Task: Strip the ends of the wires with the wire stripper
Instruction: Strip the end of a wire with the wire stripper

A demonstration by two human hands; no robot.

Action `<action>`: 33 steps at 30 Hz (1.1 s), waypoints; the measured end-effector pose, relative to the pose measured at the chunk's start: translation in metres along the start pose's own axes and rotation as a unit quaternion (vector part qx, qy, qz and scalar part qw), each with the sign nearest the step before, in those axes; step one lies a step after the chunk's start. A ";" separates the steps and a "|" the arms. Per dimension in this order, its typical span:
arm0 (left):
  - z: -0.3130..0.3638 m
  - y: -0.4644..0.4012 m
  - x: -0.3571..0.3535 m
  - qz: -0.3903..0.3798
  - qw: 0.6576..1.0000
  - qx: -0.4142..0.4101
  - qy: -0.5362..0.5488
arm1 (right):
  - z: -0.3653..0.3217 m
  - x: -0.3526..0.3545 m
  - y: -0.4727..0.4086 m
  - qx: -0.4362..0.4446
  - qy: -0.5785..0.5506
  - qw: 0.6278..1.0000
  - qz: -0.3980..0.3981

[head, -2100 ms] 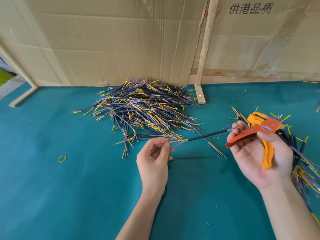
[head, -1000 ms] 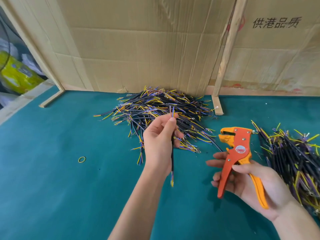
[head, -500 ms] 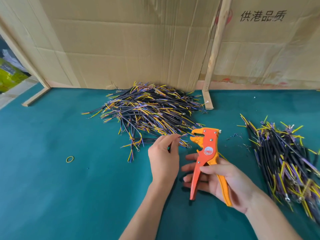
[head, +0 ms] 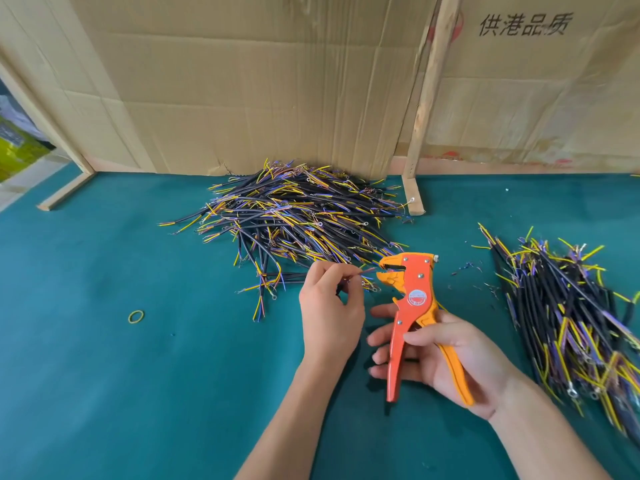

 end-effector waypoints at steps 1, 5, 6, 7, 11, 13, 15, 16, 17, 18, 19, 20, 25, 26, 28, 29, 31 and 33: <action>0.001 0.000 0.000 0.002 1.000 0.001 0.001 | 0.000 0.000 0.001 -0.003 0.005 1.000 -0.001; 0.001 0.000 0.000 -0.004 1.000 0.000 0.007 | 0.001 -0.001 0.001 -0.011 0.029 1.000 0.003; 0.001 0.000 0.001 -0.006 1.000 0.001 0.007 | 0.001 -0.002 0.001 -0.010 0.032 0.999 0.003; 0.000 -0.001 0.001 -0.007 1.000 0.001 0.006 | 0.001 -0.002 0.000 -0.008 0.034 0.999 0.006; 0.001 -0.001 0.001 -0.003 1.000 0.008 0.007 | 0.000 -0.002 0.000 -0.005 0.031 0.999 0.017; 0.001 -0.001 0.001 -0.002 1.000 0.008 0.010 | 0.000 -0.003 0.000 -0.004 0.031 0.999 0.019; 0.002 0.000 0.001 -0.009 1.000 0.002 0.011 | 0.001 -0.003 0.000 -0.004 0.030 0.999 0.019; 0.002 0.000 0.001 -0.013 1.000 0.000 0.013 | 0.001 -0.002 -0.001 -0.004 0.029 0.999 0.019; 0.002 0.000 0.001 -0.017 1.000 0.000 0.014 | 0.001 -0.002 -0.001 -0.004 0.027 0.999 0.019; 0.002 0.000 0.001 -0.019 1.000 0.002 0.015 | 0.001 -0.002 -0.001 -0.003 0.026 0.999 0.020; 0.002 0.000 0.002 -0.021 1.000 0.005 0.017 | 0.001 -0.002 -0.001 -0.003 0.026 0.999 0.020; 0.002 0.000 0.002 -0.022 1.000 0.009 0.019 | 0.000 -0.002 -0.001 -0.002 0.026 0.999 0.021; 0.005 0.000 0.004 -0.007 1.000 0.017 0.022 | 0.001 0.000 0.001 -0.009 0.038 0.999 0.009; 0.006 0.000 0.004 -0.005 1.000 0.017 0.024 | 0.002 0.000 0.001 -0.011 0.043 0.999 0.005; 0.008 0.000 0.005 -0.006 0.999 0.019 0.031 | 0.002 0.000 0.001 -0.014 0.056 0.998 -0.001; 0.009 0.000 0.005 -0.009 0.999 0.018 0.032 | 0.002 0.000 0.001 -0.015 0.062 0.998 -0.004; 0.010 0.000 0.006 -0.014 0.999 0.016 0.037 | 0.003 0.000 0.001 -0.010 0.069 0.998 -0.006; 0.011 0.001 0.007 -0.016 0.999 0.015 0.041 | 0.003 -0.001 0.001 0.001 0.067 0.998 -0.008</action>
Point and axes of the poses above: each hand's wrist, its own y-axis away from the middle knuckle, its own x-axis out of the back of the hand, z = x × y, the point moved 1 cm from there along -y, towards the middle knuckle, and after that the axes turned 7 degrees about -z, right-handed, at the moved point
